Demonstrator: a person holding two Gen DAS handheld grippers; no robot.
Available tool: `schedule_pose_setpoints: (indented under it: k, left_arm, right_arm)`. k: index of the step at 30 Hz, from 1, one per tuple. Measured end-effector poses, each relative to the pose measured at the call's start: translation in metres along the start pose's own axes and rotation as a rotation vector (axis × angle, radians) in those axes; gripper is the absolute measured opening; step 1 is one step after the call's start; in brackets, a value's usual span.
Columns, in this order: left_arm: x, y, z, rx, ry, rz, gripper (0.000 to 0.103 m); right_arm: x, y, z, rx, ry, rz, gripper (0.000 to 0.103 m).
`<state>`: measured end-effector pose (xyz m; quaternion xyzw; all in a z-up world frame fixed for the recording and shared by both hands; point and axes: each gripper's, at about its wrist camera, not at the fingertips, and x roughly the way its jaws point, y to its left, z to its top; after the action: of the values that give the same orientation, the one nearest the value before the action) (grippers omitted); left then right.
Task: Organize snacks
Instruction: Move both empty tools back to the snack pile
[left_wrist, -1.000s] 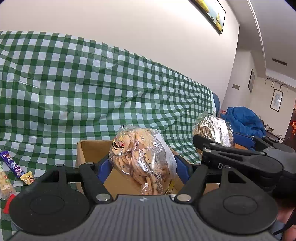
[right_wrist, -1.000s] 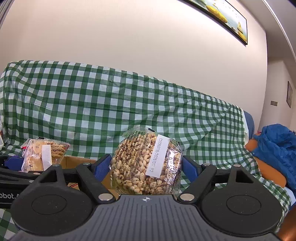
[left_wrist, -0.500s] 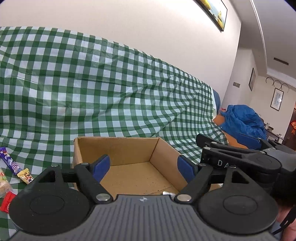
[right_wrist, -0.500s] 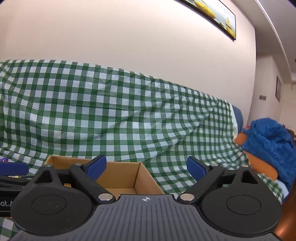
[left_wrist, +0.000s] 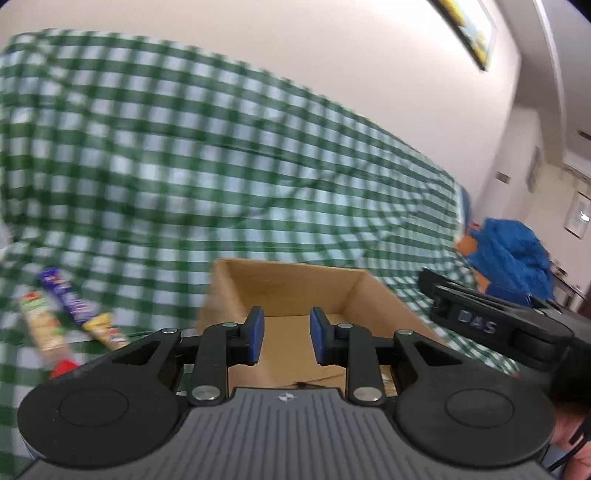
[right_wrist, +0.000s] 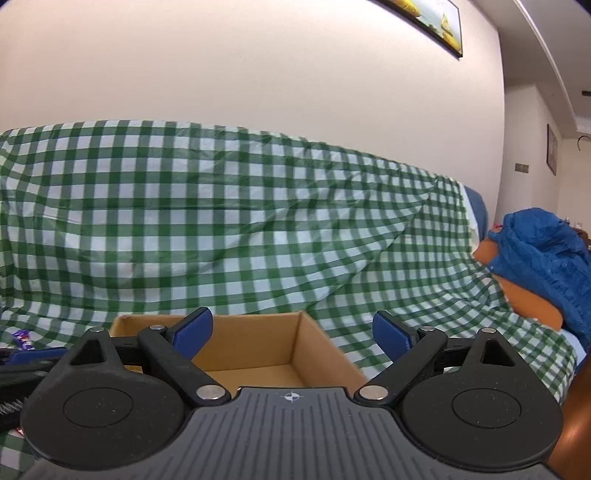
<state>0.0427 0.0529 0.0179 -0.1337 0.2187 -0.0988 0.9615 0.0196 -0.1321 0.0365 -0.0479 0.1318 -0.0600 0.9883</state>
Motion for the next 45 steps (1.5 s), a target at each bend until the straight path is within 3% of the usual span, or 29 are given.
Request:
schedule_pose_setpoints:
  k: [3,5,8,11,15,17,22,29,36,41,45]
  left_arm:
    - [-0.017,0.028,0.007,-0.037,0.01,0.048,0.03]
    - [-0.024,0.052,0.02,-0.132,0.055,0.045,0.03]
    - [-0.031,0.067,0.052,-0.054,0.049,0.121,0.03]
    - [-0.029,0.086,0.069,-0.034,0.017,0.159,0.03]
    - [-0.024,0.127,0.036,-0.114,0.006,0.18,0.03]
    - [-0.005,0.142,0.028,-0.136,0.147,0.288,0.023]
    - [-0.001,0.169,0.046,-0.183,0.082,0.33,0.023]
    - [0.004,0.201,0.048,-0.285,0.127,0.393,0.025]
    - [0.002,0.215,0.044,-0.34,0.14,0.404,0.025]
    - [0.005,0.218,0.043,-0.355,0.152,0.409,0.026]
    - [0.008,0.217,0.043,-0.352,0.159,0.408,0.027]
  right_arm:
    - [0.001,0.015,0.0,0.008,0.005,0.049,0.083]
    - [0.004,0.028,0.0,0.004,0.016,0.097,0.065]
    - [0.013,0.052,-0.004,-0.007,0.054,0.204,0.046]
    - [0.014,0.079,-0.007,-0.057,0.066,0.275,0.044]
    - [0.009,0.107,-0.011,-0.122,0.082,0.37,0.044]
    - [0.011,0.12,-0.014,-0.158,0.13,0.441,0.044]
    - [0.001,0.154,-0.023,-0.301,0.156,0.558,0.048]
    - [0.007,0.219,-0.042,-0.451,0.238,0.575,0.059]
    - [0.043,0.26,-0.072,-0.518,0.361,0.551,0.067]
    - [0.072,0.277,-0.088,-0.463,0.437,0.537,0.08]
    - [0.095,0.28,-0.089,-0.329,0.489,0.545,0.089]
